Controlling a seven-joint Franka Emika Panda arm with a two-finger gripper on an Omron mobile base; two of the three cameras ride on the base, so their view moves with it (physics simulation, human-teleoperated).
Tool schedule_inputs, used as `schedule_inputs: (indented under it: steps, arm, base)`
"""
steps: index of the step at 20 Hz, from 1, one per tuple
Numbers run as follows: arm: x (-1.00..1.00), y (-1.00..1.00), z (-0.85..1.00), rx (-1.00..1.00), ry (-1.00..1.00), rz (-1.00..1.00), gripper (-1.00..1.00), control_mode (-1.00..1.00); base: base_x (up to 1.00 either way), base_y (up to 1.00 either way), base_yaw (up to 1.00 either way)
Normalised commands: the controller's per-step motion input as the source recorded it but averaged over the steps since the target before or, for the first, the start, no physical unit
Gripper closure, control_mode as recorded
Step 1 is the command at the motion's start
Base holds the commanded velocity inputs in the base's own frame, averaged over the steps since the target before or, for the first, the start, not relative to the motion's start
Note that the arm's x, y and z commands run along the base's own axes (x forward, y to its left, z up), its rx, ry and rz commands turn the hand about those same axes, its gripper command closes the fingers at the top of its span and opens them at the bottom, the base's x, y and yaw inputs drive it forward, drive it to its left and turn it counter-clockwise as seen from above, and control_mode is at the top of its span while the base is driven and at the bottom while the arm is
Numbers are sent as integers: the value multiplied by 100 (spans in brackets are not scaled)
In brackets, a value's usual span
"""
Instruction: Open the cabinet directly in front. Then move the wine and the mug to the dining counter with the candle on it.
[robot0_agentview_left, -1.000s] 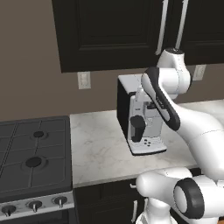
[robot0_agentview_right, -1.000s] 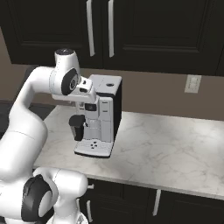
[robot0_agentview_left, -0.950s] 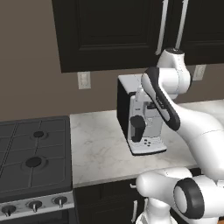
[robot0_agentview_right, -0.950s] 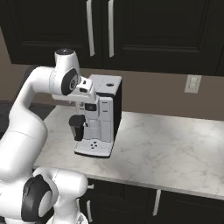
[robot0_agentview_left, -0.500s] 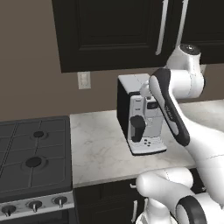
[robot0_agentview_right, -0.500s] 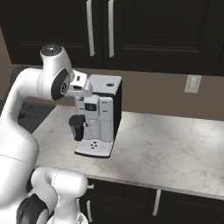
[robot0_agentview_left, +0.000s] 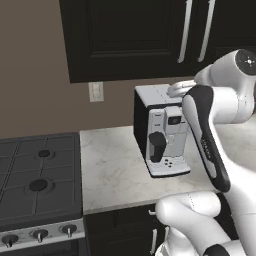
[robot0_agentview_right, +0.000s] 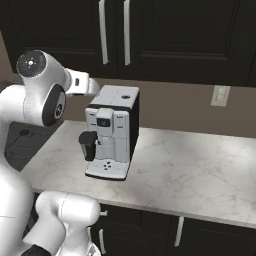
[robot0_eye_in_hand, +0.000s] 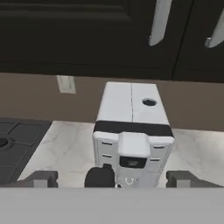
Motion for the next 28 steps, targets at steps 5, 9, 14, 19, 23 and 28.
schedule_inputs:
  steps: [5, 9, 14, 19, 23, 28]
  arm:
    - [-33, 0, 57, 0, -38, 1, -100, -100]
    - [-38, 0, 49, 0, -42, 1, -100, -100]
    - [-65, 0, 45, 0, -55, 0, -100, -100]
    - [-40, 0, 17, 0, -40, 0, -100, -100]
    - [-1, 0, 0, 0, -3, 0, -100, -100]
    - [12, -17, 16, 9, 0, 0, -100, -100]
  base:
    - [0, 0, 0]
    - [0, 0, 0]
    - [0, 0, 0]
    - [0, 0, 0]
    - [0, 0, 0]
    - [0, 0, 0]
